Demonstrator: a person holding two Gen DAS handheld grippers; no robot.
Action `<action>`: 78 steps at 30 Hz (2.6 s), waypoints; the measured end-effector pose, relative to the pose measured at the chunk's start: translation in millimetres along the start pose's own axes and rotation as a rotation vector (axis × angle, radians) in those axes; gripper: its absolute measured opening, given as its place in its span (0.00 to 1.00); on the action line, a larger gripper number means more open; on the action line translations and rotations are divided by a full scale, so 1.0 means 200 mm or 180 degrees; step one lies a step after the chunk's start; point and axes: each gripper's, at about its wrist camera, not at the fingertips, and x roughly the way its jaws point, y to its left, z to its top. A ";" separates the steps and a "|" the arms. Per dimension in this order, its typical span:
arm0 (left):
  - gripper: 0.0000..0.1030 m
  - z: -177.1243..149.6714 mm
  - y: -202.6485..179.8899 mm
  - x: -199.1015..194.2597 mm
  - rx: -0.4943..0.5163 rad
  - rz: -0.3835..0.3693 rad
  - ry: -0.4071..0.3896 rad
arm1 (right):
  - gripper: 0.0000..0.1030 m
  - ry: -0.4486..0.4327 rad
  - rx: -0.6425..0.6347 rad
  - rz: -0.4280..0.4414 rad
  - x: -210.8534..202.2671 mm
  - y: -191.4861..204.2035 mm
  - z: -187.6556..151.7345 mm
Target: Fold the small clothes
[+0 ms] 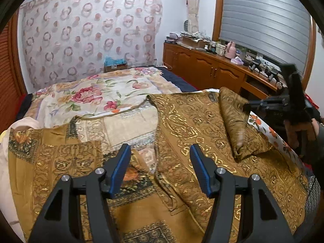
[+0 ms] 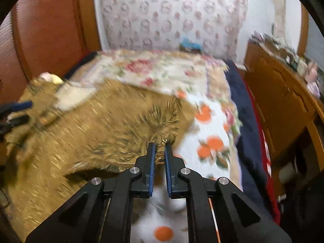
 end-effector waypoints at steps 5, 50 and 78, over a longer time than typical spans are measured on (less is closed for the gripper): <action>0.58 0.01 0.05 -0.05 -0.0079 0.0062 -0.0057 | 0.06 -0.0153 -0.0340 0.0233 0.01 0.19 0.18; 0.51 -0.14 1.04 -0.09 -0.0710 0.1073 0.0410 | 0.53 0.0330 0.0176 -0.0292 0.37 -0.16 0.05; 0.01 0.01 0.77 -0.22 -0.0392 0.0554 0.0101 | 0.29 0.0441 0.0174 -0.0138 0.45 -0.18 0.13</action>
